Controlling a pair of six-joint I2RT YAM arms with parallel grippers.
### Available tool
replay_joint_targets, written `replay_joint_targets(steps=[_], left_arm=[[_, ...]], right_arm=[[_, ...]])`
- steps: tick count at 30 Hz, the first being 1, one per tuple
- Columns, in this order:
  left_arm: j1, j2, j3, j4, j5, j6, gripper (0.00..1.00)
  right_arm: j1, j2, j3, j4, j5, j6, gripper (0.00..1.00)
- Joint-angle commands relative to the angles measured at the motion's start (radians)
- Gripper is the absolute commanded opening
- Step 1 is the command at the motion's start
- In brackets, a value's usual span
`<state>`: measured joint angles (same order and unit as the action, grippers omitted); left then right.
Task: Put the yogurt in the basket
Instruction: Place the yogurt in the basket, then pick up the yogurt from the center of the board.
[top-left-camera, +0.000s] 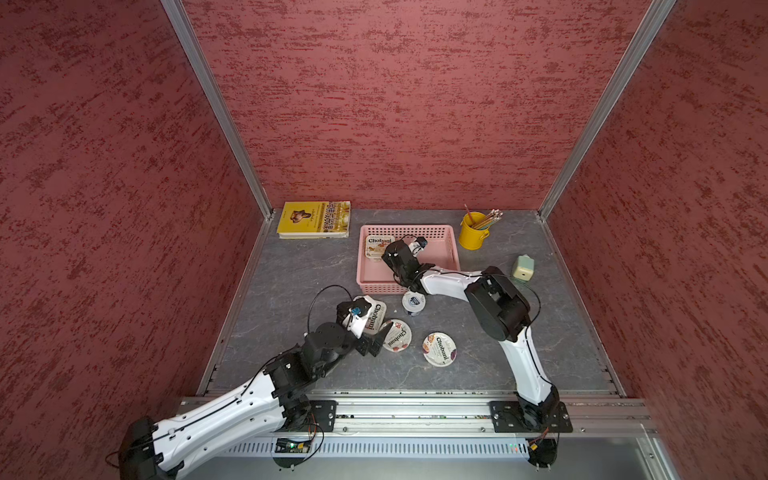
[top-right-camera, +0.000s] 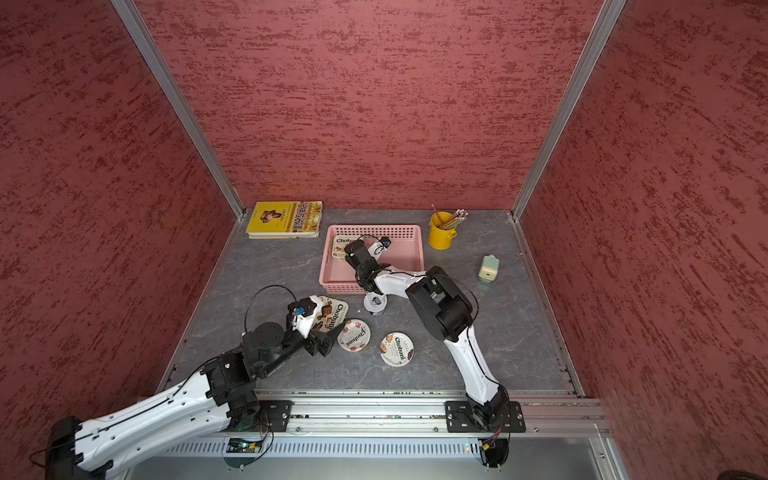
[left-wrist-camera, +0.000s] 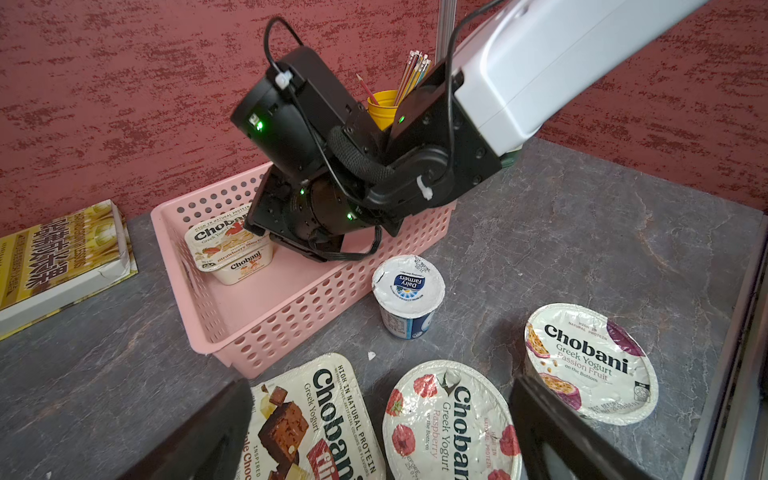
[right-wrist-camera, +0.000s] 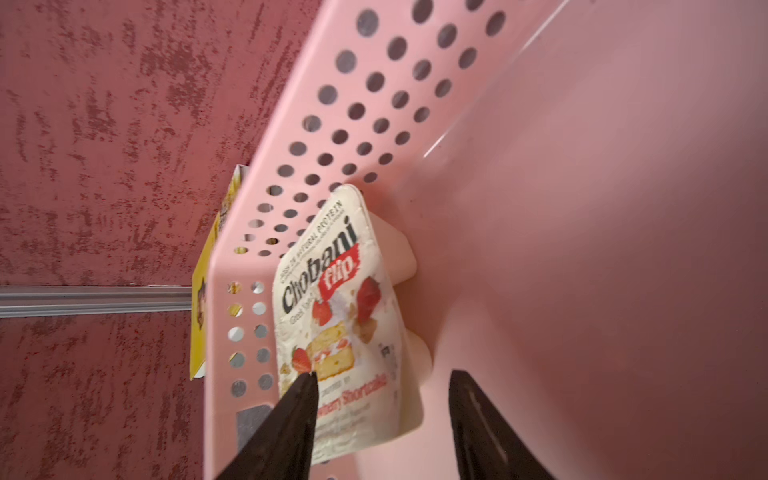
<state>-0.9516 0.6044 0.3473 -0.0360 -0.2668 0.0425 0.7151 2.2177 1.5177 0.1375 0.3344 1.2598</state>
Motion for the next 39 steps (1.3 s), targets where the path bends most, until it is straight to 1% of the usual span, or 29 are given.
replay_joint_targets(steps=[1, 5, 10, 13, 18, 23, 26, 29, 31, 33, 35, 37, 38, 39], left_arm=[[0.005, 0.003, 0.002, -0.008, 0.009, 0.015, 1.00], [0.005, -0.006, 0.013, -0.014, 0.009, 0.015, 1.00], [0.004, -0.023, 0.030, -0.043, 0.010, 0.009, 1.00], [-0.001, -0.026, 0.036, -0.048, 0.020, 0.001, 1.00], [-0.025, -0.010, 0.052, -0.047, 0.038, -0.010, 1.00], [-0.063, 0.032, 0.075, -0.048, 0.029, -0.008, 1.00], [-0.085, 0.051, 0.089, -0.046, 0.023, -0.007, 1.00], [-0.110, 0.052, 0.096, -0.047, 0.017, -0.007, 1.00], [-0.120, 0.046, 0.097, -0.050, 0.013, -0.006, 1.00], [-0.129, 0.040, 0.098, -0.059, 0.010, -0.010, 1.00], [-0.136, 0.033, 0.097, -0.069, 0.002, -0.019, 1.00], [-0.144, 0.027, 0.096, -0.080, -0.008, -0.024, 1.00], [-0.147, 0.025, 0.097, -0.085, -0.014, -0.027, 1.00], [-0.151, 0.021, 0.098, -0.087, -0.021, -0.030, 1.00]], right_arm=[[-0.007, -0.110, -0.035, 0.010, -0.008, -0.028, 0.55], [-0.008, -0.215, -0.106, -0.011, -0.008, -0.064, 0.55], [-0.014, -0.387, -0.228, -0.057, -0.013, -0.159, 0.55], [-0.036, -0.484, -0.298, -0.106, -0.067, -0.216, 0.55], [-0.100, -0.643, -0.445, -0.190, -0.241, -0.295, 0.54], [-0.188, -0.793, -0.621, -0.192, -0.441, -0.364, 0.52], [-0.244, -0.852, -0.699, -0.202, -0.562, -0.401, 0.51], [-0.276, -0.884, -0.750, -0.218, -0.668, -0.456, 0.50], [-0.292, -0.880, -0.772, -0.208, -0.736, -0.487, 0.48], [-0.302, -0.855, -0.795, -0.145, -0.830, -0.509, 0.46], [-0.311, -0.810, -0.821, -0.028, -0.929, -0.497, 0.44], [-0.318, -0.767, -0.825, 0.050, -0.984, -0.475, 0.41], [-0.318, -0.716, -0.824, 0.077, -1.001, -0.464, 0.39], [-0.319, -0.696, -0.824, 0.101, -1.010, -0.457, 0.38]])
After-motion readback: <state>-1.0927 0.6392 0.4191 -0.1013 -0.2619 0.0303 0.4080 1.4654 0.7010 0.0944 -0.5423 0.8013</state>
